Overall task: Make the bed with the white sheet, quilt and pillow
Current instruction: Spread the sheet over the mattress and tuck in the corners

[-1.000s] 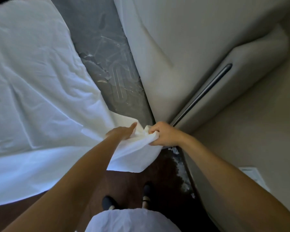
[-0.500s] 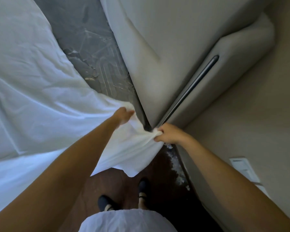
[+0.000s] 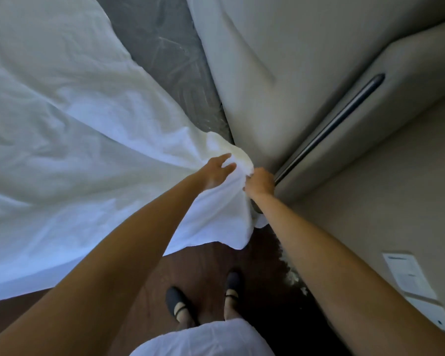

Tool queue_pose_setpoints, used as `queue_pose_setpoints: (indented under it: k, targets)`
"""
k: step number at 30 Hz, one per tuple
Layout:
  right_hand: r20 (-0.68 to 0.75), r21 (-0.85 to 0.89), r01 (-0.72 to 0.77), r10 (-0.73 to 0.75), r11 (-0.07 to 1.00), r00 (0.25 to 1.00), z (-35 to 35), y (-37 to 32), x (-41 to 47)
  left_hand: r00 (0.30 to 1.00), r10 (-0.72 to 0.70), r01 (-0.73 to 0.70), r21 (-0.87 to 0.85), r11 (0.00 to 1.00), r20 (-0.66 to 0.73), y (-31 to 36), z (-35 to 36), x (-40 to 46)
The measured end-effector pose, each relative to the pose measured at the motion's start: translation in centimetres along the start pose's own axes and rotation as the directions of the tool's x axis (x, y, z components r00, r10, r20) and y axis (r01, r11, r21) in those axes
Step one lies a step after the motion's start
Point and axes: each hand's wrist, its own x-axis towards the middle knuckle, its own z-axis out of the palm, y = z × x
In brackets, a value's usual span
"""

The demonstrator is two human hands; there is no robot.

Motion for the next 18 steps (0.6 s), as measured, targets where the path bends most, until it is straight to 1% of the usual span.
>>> queue_pose_setpoints:
  k: [2,3,5,7,9,11,13,15,17,18]
  targets:
    - [-0.007,0.051,-0.035,0.035,0.998,0.999,0.9,0.0,0.6,0.996,-0.083,0.082,0.049,0.995,0.018,-2.4,-0.9,-0.6]
    - [0.02,0.055,-0.034,0.033,0.998,0.999,1.2,-0.1,0.8,0.993,-0.114,0.112,0.065,0.992,0.017,-4.0,-1.4,-1.1]
    - [0.13,0.06,-0.054,0.046,0.997,0.99,1.9,-0.4,0.6,0.988,-0.156,0.156,0.014,0.988,0.001,-6.8,-2.1,-2.0]
    - [0.255,0.038,-0.081,0.068,0.996,0.964,2.9,-1.3,0.0,0.982,-0.186,0.183,-0.058,0.981,-0.045,-9.2,-3.3,-3.4]
    - [0.324,-0.023,-0.003,0.01,1.0,0.946,4.8,-4.0,-1.5,0.971,-0.208,0.194,-0.122,0.973,-0.119,-12.0,-5.3,-5.5]
    - [0.365,-0.028,0.071,-0.056,0.997,0.929,6.7,-7.3,-2.9,0.96,-0.22,0.187,-0.189,0.964,-0.171,-14.2,-7.2,-7.4]
    - [0.434,-0.003,0.113,-0.1,0.994,0.895,9.5,-11.6,-5.5,0.947,-0.239,0.177,-0.27,0.946,-0.214,-17.4,-9.7,-10.2]
    - [0.483,0.019,0.176,-0.163,0.984,0.86,13.2,-16.3,-8.8,0.932,-0.261,0.166,-0.342,0.925,-0.252,-21.8,-12.5,-13.9]
    - [0.508,0.053,0.255,-0.246,0.965,0.825,17.6,-21.4,-13.4,0.905,-0.304,0.165,-0.413,0.896,-0.298,-27.5,-15.4,-18.8]
    - [0.524,0.074,0.263,-0.262,0.962,0.81,19.8,-23.6,-15.5,0.889,-0.325,0.161,-0.446,0.881,-0.321,-29.9,-16.7,-21.2]
